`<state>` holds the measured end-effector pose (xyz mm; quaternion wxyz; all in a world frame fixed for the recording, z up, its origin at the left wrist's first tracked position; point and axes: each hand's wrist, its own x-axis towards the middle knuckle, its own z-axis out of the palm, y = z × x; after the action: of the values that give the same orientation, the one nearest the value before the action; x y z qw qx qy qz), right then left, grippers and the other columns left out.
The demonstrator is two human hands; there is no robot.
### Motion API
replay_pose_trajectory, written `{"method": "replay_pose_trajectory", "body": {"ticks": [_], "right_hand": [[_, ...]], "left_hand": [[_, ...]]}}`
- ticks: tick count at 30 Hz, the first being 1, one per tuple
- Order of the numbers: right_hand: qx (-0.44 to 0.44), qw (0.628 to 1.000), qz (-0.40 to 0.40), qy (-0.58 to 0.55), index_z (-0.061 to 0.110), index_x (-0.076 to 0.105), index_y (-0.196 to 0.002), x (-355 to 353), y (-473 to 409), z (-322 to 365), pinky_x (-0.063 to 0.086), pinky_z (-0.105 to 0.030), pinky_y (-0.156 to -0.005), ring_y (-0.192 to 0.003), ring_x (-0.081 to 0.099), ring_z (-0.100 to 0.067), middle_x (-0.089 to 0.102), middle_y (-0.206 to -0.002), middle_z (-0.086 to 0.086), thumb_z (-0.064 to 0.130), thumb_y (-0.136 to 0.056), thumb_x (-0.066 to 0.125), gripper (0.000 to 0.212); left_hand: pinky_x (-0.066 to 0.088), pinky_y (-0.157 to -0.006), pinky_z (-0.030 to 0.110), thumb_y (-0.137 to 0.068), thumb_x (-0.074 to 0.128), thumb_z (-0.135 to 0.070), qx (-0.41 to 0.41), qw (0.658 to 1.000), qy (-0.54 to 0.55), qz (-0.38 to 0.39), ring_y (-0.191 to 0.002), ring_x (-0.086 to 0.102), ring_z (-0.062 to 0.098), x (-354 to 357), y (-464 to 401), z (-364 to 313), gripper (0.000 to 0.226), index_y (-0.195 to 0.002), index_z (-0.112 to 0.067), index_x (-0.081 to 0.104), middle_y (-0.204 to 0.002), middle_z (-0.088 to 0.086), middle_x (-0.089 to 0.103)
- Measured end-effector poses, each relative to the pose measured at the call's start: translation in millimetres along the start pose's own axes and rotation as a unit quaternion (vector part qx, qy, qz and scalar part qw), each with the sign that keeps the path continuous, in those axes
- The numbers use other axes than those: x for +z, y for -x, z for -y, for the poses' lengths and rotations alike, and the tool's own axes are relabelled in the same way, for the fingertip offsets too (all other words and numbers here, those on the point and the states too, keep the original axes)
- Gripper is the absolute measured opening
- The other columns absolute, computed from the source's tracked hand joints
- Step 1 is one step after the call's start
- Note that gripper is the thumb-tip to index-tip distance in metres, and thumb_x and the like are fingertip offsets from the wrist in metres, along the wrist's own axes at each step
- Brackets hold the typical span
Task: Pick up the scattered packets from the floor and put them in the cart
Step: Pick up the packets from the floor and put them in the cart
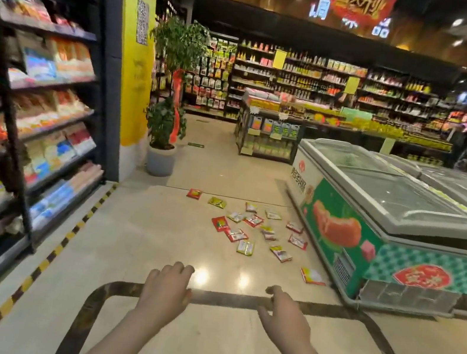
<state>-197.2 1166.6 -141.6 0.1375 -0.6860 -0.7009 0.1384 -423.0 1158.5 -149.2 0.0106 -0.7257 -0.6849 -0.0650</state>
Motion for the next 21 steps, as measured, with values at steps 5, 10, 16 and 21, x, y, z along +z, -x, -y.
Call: {"method": "replay_pose_trajectory", "body": {"ticks": [5, 10, 16, 21], "right_hand": [[-0.015, 1.000, 0.021, 0.004, 0.021, 0.042, -0.129, -3, -153, 9, 0.046, -0.031, -0.086, -0.116, 0.054, -0.019, 0.054, -0.127, -0.001, 0.034, -0.092, 0.049, 0.040], [-0.039, 0.998, 0.042, -0.004, 0.020, 0.043, -0.130, 22, -298, 23, 0.045, -0.030, -0.089, -0.120, 0.052, -0.020, 0.054, -0.130, -0.001, 0.033, -0.092, 0.050, 0.041], [-0.038, 0.997, 0.064, -0.012, 0.019, 0.043, -0.130, 56, -493, 56, 0.046, -0.032, -0.089, -0.120, 0.052, -0.023, 0.053, -0.132, -0.002, 0.031, -0.090, 0.052, 0.042], [-0.024, 0.998, 0.063, 0.007, 0.018, 0.044, -0.129, 63, -630, 82, 0.044, -0.033, -0.091, -0.121, 0.051, -0.025, 0.053, -0.132, -0.005, 0.030, -0.090, 0.051, 0.042]], "left_hand": [[0.040, -0.091, 0.032, -0.095, 0.041, -0.030, -0.028, 1.000, 0.000, 0.009, -0.117, 0.050, 0.020, 9, -139, 16, 0.040, -0.134, -0.022, 0.040, -0.132, -0.001, 0.049], [0.039, -0.092, 0.032, -0.096, 0.041, -0.029, -0.043, 0.999, 0.008, -0.001, -0.120, 0.049, 0.020, 39, -268, 49, 0.041, -0.136, -0.020, 0.040, -0.134, 0.000, 0.049], [0.046, -0.084, 0.037, -0.086, 0.057, -0.023, -0.064, 0.997, 0.041, -0.021, -0.107, 0.059, 0.030, 72, -451, 111, 0.039, -0.124, -0.013, 0.055, -0.117, 0.009, 0.061], [0.049, -0.079, 0.039, -0.079, 0.064, -0.021, -0.058, 0.998, 0.038, -0.010, -0.098, 0.064, 0.031, 68, -586, 142, 0.034, -0.112, -0.011, 0.062, -0.105, 0.010, 0.064]]}}
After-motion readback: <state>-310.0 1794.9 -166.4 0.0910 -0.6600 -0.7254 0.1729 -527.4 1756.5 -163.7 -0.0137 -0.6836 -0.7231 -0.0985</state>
